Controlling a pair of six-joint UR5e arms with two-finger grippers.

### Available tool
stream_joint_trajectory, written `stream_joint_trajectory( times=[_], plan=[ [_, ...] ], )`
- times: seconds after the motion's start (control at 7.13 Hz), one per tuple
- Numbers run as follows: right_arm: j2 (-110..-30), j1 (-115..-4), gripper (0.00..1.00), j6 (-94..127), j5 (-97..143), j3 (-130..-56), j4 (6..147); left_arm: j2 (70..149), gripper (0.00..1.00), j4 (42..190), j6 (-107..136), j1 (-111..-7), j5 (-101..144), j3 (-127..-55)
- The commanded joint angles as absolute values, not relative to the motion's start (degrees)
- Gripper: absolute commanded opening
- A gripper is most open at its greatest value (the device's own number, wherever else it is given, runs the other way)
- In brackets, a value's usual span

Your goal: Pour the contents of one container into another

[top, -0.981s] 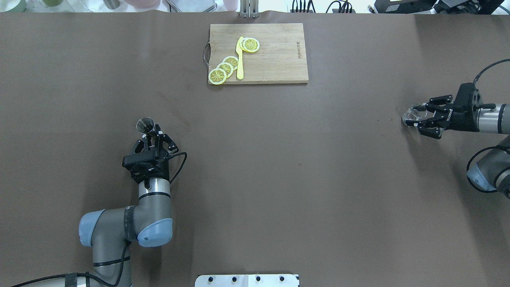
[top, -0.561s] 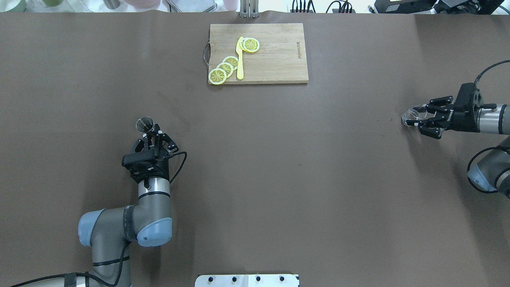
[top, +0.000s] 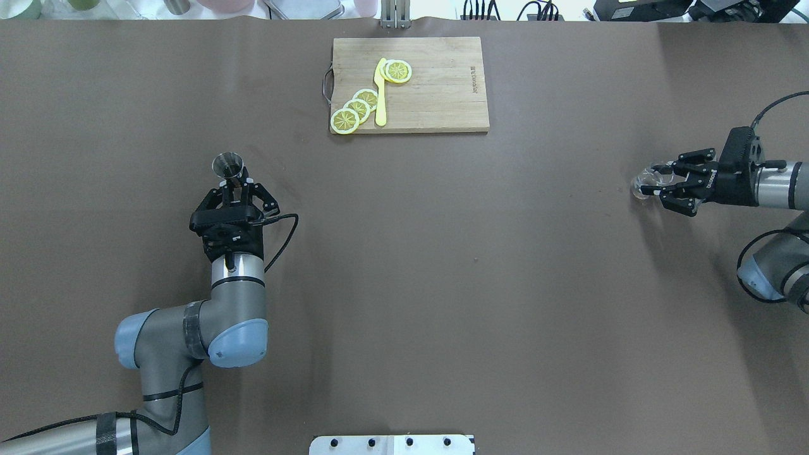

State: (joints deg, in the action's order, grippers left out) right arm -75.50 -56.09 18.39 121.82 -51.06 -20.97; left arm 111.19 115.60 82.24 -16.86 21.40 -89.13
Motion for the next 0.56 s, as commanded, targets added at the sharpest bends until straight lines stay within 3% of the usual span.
stream_joint_trajectory(
  times=[0.0, 0.42],
  plan=[
    [-75.4, -56.3, 0.00, 18.4, 121.3, -55.5, -18.3, 113.5, 0.00, 121.9, 68.7, -18.0, 24.7, -90.4],
    [-75.2, -56.8, 0.00, 18.9, 121.8, -67.4, -5.0, 121.4, 0.00, 132.0, 41.8, -18.0, 32.5, -90.9]
  ],
)
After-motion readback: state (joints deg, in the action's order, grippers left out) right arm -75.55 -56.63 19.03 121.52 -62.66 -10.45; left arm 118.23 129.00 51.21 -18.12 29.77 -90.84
